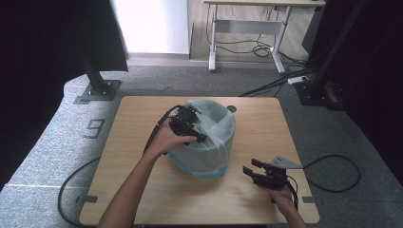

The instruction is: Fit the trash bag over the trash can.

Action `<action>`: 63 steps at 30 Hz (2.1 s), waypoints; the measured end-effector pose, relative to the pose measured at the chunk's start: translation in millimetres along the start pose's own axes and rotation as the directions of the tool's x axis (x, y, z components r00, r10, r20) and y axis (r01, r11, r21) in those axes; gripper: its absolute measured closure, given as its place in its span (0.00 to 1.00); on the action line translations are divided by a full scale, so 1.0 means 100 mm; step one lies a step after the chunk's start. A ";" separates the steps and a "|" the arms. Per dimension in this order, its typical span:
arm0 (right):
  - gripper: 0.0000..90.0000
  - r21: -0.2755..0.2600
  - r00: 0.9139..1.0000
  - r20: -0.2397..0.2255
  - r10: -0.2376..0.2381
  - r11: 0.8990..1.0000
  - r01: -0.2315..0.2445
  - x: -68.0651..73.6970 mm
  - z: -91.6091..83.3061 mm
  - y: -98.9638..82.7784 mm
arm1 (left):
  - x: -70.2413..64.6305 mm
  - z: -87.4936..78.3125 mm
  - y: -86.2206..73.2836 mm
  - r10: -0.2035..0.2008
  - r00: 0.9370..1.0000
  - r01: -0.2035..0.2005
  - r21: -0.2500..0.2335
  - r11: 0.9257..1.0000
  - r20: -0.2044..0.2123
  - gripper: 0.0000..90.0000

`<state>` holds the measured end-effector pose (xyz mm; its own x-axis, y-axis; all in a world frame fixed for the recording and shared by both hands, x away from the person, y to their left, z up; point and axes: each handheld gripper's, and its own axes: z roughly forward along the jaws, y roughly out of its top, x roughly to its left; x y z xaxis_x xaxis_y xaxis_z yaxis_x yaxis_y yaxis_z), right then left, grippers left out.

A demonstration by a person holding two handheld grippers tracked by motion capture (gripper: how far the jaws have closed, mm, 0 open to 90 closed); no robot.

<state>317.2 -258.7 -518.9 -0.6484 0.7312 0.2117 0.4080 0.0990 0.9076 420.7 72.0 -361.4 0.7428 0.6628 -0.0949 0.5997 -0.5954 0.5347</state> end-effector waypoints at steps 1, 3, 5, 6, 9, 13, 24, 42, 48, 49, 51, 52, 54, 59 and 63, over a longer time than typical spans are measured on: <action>0.45 -0.002 1.000 0.000 0.000 1.000 0.000 0.00 0.00 0.00 | 0.00 -0.01 0.00 0.001 1.000 -0.001 -0.006 1.000 0.000 0.33; 0.45 -0.001 1.000 0.000 -0.002 1.000 0.002 0.01 0.00 0.00 | -0.01 -0.04 -0.01 0.005 1.000 -0.005 -0.029 1.000 0.000 0.33; 0.45 -0.001 1.000 0.000 -0.001 1.000 0.001 0.01 0.01 0.00 | -0.03 -0.09 -0.01 0.008 1.000 -0.007 -0.054 0.999 0.005 0.33; 0.45 0.001 1.000 0.000 -0.001 1.000 0.001 0.01 0.01 0.00 | -0.03 -0.11 -0.01 0.008 1.000 -0.007 -0.071 0.997 0.008 0.33; 0.45 0.007 1.000 0.000 -0.001 1.000 0.001 0.02 0.02 -0.01 | -0.06 -0.21 -0.03 0.011 1.000 -0.009 -0.125 0.992 0.010 0.33; 0.45 0.008 1.000 0.000 -0.001 1.000 0.001 0.02 0.03 -0.01 | -0.09 -0.38 -0.10 0.004 1.000 -0.002 -0.215 0.977 0.007 0.33; 0.45 0.007 1.000 0.004 -0.001 1.000 0.001 0.01 0.02 -0.02 | -0.11 -0.61 -0.48 -0.017 1.000 0.009 -0.383 0.924 -0.016 0.33; 0.45 0.013 1.000 0.018 0.008 1.000 -0.008 0.00 0.00 -0.07 | -0.17 -0.69 -1.06 0.011 0.998 -0.038 -0.428 0.903 -0.064 0.32; 0.45 0.020 1.000 0.018 0.006 1.000 -0.006 0.00 0.02 -0.08 | -0.12 -0.66 -1.20 -0.003 0.998 -0.023 -0.428 0.904 -0.061 0.32; 0.45 0.021 1.000 0.018 0.006 1.000 -0.006 0.00 0.02 -0.08 | -0.10 -0.66 -1.22 -0.006 0.998 -0.021 -0.426 0.904 -0.060 0.32; 0.45 0.021 1.000 0.018 0.007 1.000 -0.007 0.00 0.02 -0.08 | -0.08 -0.64 -1.28 -0.010 0.998 -0.015 -0.425 0.905 -0.057 0.32; 0.45 0.021 1.000 0.019 0.007 1.000 -0.007 0.00 0.02 -0.08 | -0.08 -0.63 -1.32 -0.011 0.998 -0.016 -0.424 0.906 -0.061 0.32; 0.45 0.021 1.000 0.019 0.007 1.000 -0.007 0.00 0.02 -0.08 | -0.08 -0.61 -1.39 -0.008 0.997 -0.023 -0.419 0.908 -0.073 0.32; 0.45 0.025 1.000 0.020 0.009 1.000 -0.009 0.00 0.03 -0.09 | -0.07 -0.58 -1.54 -0.015 0.996 -0.022 -0.425 0.905 -0.084 0.32; 0.45 0.029 1.000 0.019 0.009 1.000 -0.010 0.00 0.04 -0.10 | -0.05 -0.55 -1.65 -0.032 0.997 -0.002 -0.431 0.902 -0.073 0.32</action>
<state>315.6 -256.8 -529.0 -0.6322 0.7449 0.2130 0.4325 0.1113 0.8947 302.0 191.8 -402.8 0.6993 0.7131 -0.0505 0.4111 -0.3433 0.8445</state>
